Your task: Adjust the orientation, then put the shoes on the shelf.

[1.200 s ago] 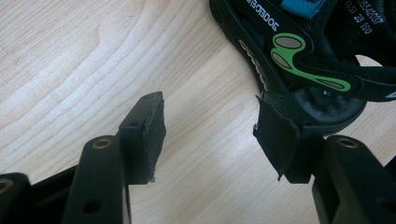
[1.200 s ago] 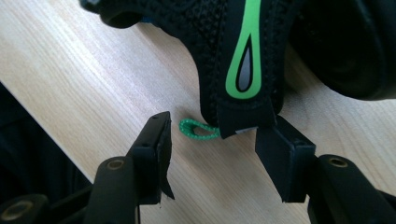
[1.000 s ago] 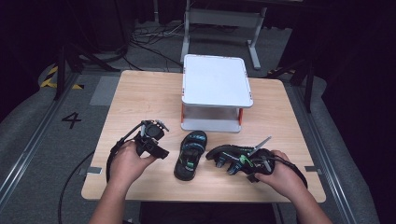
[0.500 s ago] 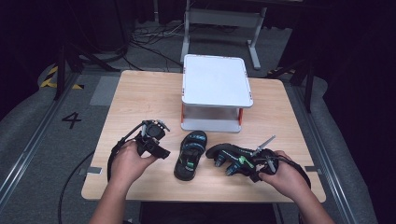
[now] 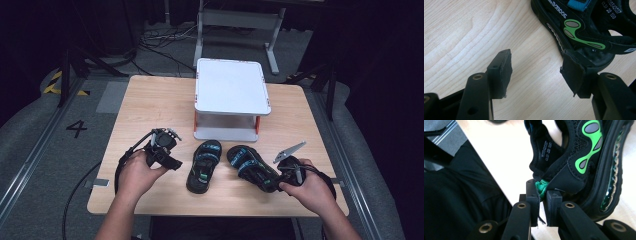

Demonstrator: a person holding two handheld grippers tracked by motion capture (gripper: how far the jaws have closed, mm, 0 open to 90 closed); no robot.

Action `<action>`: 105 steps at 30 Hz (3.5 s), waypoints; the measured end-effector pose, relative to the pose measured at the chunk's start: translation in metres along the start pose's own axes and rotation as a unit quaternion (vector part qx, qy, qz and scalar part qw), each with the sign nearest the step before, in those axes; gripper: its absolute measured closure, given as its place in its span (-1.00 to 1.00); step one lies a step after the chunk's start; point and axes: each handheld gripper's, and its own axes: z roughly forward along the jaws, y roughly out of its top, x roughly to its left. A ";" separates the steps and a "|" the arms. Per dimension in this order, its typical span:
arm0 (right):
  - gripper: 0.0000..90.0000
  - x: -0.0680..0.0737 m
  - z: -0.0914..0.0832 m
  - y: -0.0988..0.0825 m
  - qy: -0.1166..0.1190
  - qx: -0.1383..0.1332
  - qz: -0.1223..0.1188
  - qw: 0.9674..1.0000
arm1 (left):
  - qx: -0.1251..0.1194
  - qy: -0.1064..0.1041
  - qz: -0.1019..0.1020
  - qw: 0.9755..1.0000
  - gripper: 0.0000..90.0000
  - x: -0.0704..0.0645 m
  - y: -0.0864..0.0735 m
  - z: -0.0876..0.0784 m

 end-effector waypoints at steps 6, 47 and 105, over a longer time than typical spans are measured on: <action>0.85 -0.001 0.004 0.003 0.052 -0.030 0.009 0.998 | -0.001 -0.001 0.004 1.000 -0.08 -0.001 -0.001 0.000; 0.39 -0.020 0.027 0.050 -0.135 0.012 -0.175 0.975 | 0.004 0.016 -0.045 0.999 -0.09 0.005 -0.044 -0.008; 0.18 0.050 0.033 0.107 -0.045 -0.010 -0.011 0.999 | -0.010 0.005 -0.025 1.000 -0.11 0.019 -0.021 -0.012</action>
